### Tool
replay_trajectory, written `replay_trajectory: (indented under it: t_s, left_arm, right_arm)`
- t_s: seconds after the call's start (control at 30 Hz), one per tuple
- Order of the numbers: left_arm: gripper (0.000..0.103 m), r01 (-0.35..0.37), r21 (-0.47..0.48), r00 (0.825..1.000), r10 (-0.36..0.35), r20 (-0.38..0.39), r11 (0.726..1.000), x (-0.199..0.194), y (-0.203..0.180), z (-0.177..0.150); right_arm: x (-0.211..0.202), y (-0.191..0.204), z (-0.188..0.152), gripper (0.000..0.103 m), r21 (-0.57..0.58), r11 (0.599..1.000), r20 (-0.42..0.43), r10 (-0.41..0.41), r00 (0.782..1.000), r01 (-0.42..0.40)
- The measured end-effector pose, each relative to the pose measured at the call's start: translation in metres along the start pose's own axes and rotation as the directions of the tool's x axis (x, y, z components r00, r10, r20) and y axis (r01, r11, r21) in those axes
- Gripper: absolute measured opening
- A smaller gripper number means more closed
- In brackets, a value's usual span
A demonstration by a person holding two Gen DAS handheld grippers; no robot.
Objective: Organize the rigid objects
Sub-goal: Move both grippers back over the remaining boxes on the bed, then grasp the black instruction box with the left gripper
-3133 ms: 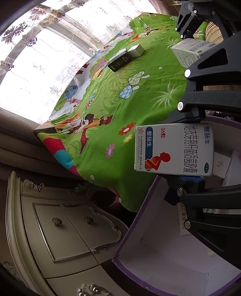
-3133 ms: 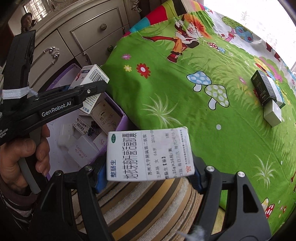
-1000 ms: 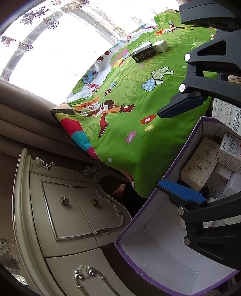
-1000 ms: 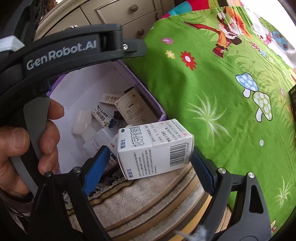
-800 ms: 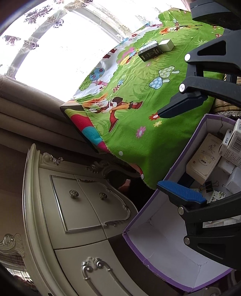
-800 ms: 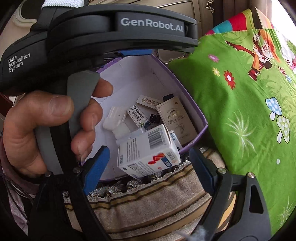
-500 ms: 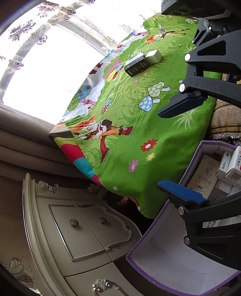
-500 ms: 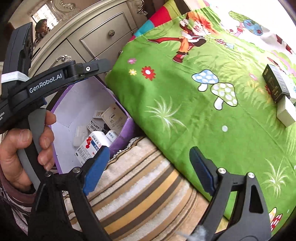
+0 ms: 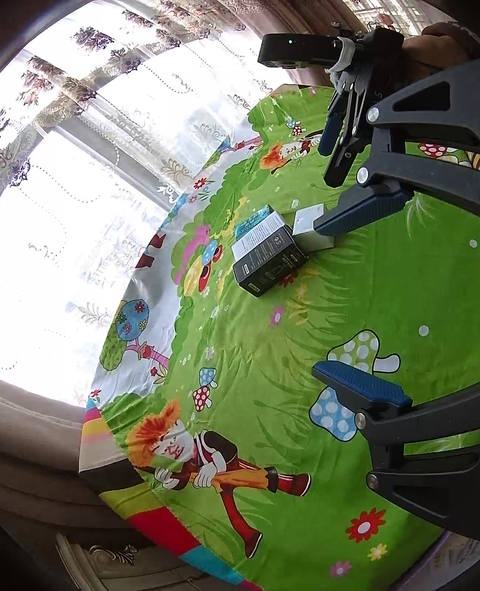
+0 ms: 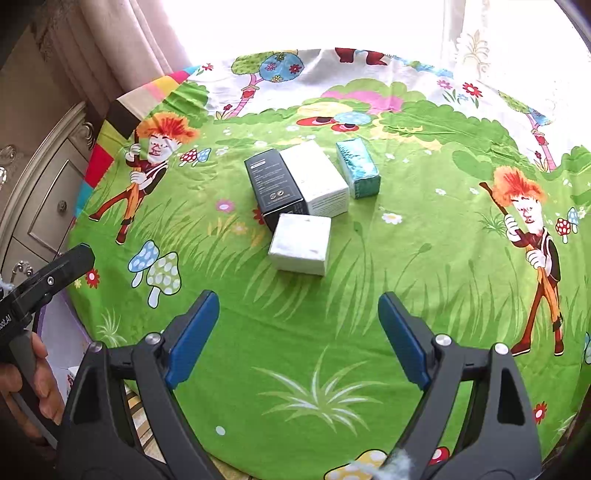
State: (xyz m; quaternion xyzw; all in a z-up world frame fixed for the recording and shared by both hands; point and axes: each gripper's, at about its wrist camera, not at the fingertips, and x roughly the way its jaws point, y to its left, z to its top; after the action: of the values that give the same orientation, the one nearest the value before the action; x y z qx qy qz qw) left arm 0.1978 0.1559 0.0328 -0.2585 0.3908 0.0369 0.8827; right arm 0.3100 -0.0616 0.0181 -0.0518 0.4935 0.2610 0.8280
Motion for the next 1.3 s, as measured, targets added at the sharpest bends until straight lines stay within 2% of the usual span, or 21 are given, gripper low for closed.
replay_trajectory:
  t_s: [0.13, 0.17, 0.23, 0.27, 0.33, 0.4, 0.5, 0.57, 0.6, 0.63, 0.7, 0.73, 0.83, 0.9, 1.03, 1.1, 1.13, 1.17, 1.2, 1.23, 1.3]
  left_arm:
    - [0.069, 0.066, -0.064, 0.997, -0.069, -0.046, 0.996, 0.055, -0.01, 0.033]
    - [0.06, 0.074, -0.092, 0.995, -0.08, -0.063, 0.993, 0.07, -0.008, 0.04]
    - [0.052, 0.086, -0.152, 0.991, -0.101, -0.093, 0.985, 0.099, -0.003, 0.053]
    - [0.052, 0.096, -0.171, 0.989, -0.113, -0.096, 0.981, 0.111, 0.0, 0.059]
    - [0.052, 0.07, -0.186, 0.99, -0.091, -0.106, 0.98, 0.134, 0.003, 0.07]
    - [0.052, 0.061, -0.203, 0.988, -0.087, -0.125, 0.977, 0.155, 0.006, 0.078]
    - [0.051, 0.065, -0.189, 0.981, -0.097, -0.168, 0.98, 0.182, 0.001, 0.085]
    - [0.046, 0.056, -0.167, 0.977, -0.088, -0.192, 0.984, 0.194, -0.004, 0.088]
    - [0.044, 0.055, -0.139, 0.977, -0.082, -0.197, 0.989, 0.196, -0.009, 0.089]
    - [0.036, 0.061, -0.117, 0.972, -0.085, -0.219, 0.991, 0.197, -0.012, 0.086]
    - [0.031, 0.079, -0.085, 0.96, -0.099, -0.264, 0.993, 0.194, -0.018, 0.075]
    - [0.023, 0.079, -0.07, 0.956, -0.096, -0.278, 0.994, 0.189, -0.02, 0.067]
    - [0.022, 0.091, -0.071, 0.942, -0.109, -0.319, 0.993, 0.167, -0.017, 0.043]
    - [0.022, 0.108, -0.07, 0.931, -0.126, -0.342, 0.992, 0.148, -0.015, 0.02]
    - [0.022, 0.133, -0.094, 0.923, -0.158, -0.351, 0.987, 0.109, -0.008, -0.024]
    - [0.029, 0.129, -0.124, 0.931, -0.163, -0.327, 0.984, 0.088, 0.002, -0.039]
    - [0.041, 0.12, -0.146, 0.941, -0.159, -0.299, 0.982, 0.074, 0.009, -0.044]
    - [0.06, 0.099, -0.164, 0.951, -0.142, -0.274, 0.982, 0.061, 0.016, -0.048]
    - [0.07, 0.076, -0.175, 0.96, -0.119, -0.252, 0.982, 0.049, 0.023, -0.051]
    - [0.082, 0.076, -0.175, 0.968, -0.114, -0.221, 0.982, 0.036, 0.026, -0.053]
    - [0.083, 0.1, -0.105, 0.978, -0.117, -0.171, 0.989, 0.011, 0.024, -0.057]
  right_arm:
    - [0.024, -0.036, 0.051, 0.089, 0.119, 0.992, 0.04, -0.035, 0.999, 0.03]
    - [0.034, -0.043, 0.064, 0.087, 0.141, 0.99, 0.04, -0.038, 0.998, 0.032]
    - [0.059, -0.055, 0.085, 0.072, 0.183, 0.983, 0.017, -0.024, 1.0, 0.021]
    - [0.07, -0.06, 0.092, 0.07, 0.21, 0.978, 0.007, -0.006, 1.0, 0.004]
    - [0.09, -0.07, 0.101, 0.064, 0.269, 0.963, -0.001, 0.031, 1.0, -0.029]
    - [0.105, -0.073, 0.107, 0.064, 0.292, 0.954, -0.01, 0.073, 0.997, -0.067]
    - [0.125, -0.067, 0.111, 0.063, 0.263, 0.958, -0.035, 0.13, 0.991, -0.116]
    - [0.128, -0.064, 0.113, 0.062, 0.242, 0.963, -0.024, 0.126, 0.992, -0.117]
    - [0.128, -0.063, 0.112, 0.059, 0.236, 0.964, -0.028, 0.136, 0.99, -0.125]
    - [0.128, -0.059, 0.108, 0.048, 0.229, 0.961, -0.043, 0.169, 0.985, -0.155]
    - [0.124, -0.043, 0.097, 0.046, 0.146, 0.974, -0.069, 0.185, 0.98, -0.174]
    - [0.12, -0.036, 0.089, 0.045, 0.103, 0.981, -0.07, 0.171, 0.983, -0.163]
    - [0.105, -0.024, 0.059, 0.042, 0.109, 0.974, -0.096, 0.208, 0.973, -0.197]
    - [0.09, -0.013, 0.036, 0.042, 0.093, 0.978, -0.114, 0.199, 0.973, -0.189]
    - [0.061, 0.006, -0.01, 0.041, 0.095, 0.972, -0.147, 0.227, 0.963, -0.214]
    - [0.047, 0.011, -0.028, 0.041, 0.09, 0.978, -0.143, 0.201, 0.969, -0.189]
    - [0.036, 0.009, -0.035, 0.041, 0.098, 0.98, -0.118, 0.185, 0.976, -0.174]
    - [0.023, 0.005, -0.042, 0.042, 0.107, 0.981, -0.087, 0.174, 0.981, -0.164]
    - [0.01, 0.003, -0.047, 0.048, 0.105, 0.983, -0.057, 0.156, 0.986, -0.149]
    - [-0.003, 0.001, -0.052, 0.064, 0.099, 0.987, -0.024, 0.133, 0.991, -0.13]
    - [-0.026, -0.001, -0.062, 0.087, 0.086, 0.994, 0.047, 0.066, 0.997, -0.07]
